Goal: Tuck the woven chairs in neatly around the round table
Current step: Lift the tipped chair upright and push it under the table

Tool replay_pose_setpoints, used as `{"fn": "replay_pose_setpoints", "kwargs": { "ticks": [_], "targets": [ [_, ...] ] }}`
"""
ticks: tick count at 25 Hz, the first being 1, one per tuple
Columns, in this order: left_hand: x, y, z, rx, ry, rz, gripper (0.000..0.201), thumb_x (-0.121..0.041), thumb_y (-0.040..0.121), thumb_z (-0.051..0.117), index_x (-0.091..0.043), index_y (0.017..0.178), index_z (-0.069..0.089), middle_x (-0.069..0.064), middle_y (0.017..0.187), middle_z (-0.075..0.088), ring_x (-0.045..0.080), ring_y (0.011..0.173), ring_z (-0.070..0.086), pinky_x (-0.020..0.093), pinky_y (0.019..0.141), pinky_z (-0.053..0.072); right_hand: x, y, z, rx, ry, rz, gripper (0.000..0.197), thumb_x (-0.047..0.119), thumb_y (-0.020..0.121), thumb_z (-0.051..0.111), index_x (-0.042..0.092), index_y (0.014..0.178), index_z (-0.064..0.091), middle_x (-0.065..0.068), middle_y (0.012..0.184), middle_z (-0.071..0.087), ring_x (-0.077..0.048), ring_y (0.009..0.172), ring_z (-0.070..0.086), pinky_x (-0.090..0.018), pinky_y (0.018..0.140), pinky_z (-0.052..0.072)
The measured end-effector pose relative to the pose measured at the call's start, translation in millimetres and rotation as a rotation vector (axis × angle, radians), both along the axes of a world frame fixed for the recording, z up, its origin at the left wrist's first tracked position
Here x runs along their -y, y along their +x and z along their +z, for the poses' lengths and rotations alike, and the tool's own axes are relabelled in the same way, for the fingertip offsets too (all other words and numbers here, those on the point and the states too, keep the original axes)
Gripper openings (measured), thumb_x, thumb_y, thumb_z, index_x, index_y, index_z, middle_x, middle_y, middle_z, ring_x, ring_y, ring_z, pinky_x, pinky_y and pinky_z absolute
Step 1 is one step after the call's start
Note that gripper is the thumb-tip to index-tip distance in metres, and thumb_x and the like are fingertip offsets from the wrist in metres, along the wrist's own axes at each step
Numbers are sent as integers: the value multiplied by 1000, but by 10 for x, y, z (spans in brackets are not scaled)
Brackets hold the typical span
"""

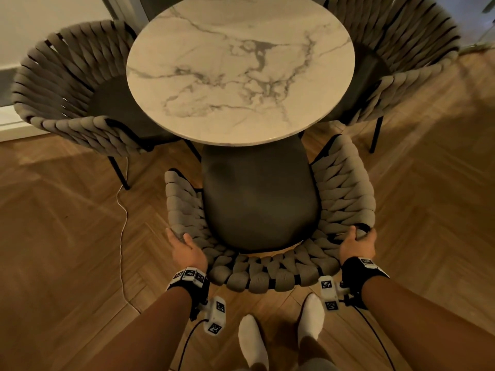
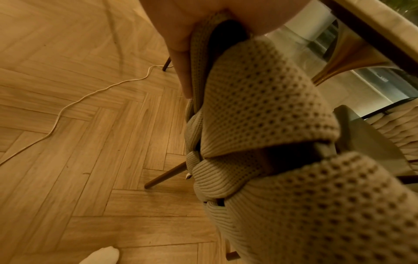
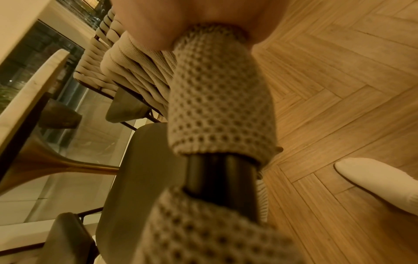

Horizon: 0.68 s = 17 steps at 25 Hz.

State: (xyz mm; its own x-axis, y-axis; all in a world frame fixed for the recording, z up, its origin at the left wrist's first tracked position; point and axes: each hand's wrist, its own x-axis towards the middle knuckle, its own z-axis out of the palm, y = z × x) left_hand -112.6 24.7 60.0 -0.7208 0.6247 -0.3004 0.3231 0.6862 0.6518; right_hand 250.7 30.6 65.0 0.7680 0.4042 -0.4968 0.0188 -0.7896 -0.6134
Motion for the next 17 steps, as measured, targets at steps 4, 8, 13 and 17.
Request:
{"fn": "replay_pose_setpoints", "kwargs": {
  "ticks": [4,8,13,17],
  "targets": [
    [26,-15,31,17,-22,-28,60,-32,105,36,-22,158,11,32,130,59,52,110,59,54,89,46,17,-13,-8,6,24,13,61,37,100,49,22,154,24,-25,137,55,-47,118,57,-51,96,47],
    [31,-79,85,70,-99,-72,63,-33,105,37,-23,158,5,32,130,59,50,110,60,52,90,47,30,-17,-4,12,-1,50,61,40,100,48,19,152,25,-26,136,55,-48,117,57,-52,95,48],
    [106,-155,239,150,-199,-127,69,-35,104,40,-30,158,-3,31,137,54,49,115,58,49,94,45,69,47,13,-29,-78,138,54,43,99,49,7,137,35,-30,131,56,-50,112,57,-55,91,48],
    [186,-285,174,183,-226,-214,76,-45,100,44,-42,154,-9,28,136,56,49,108,62,55,96,52,162,67,77,-71,-113,208,60,40,97,54,10,144,30,-29,135,52,-50,116,55,-56,93,47]
  ]
}}
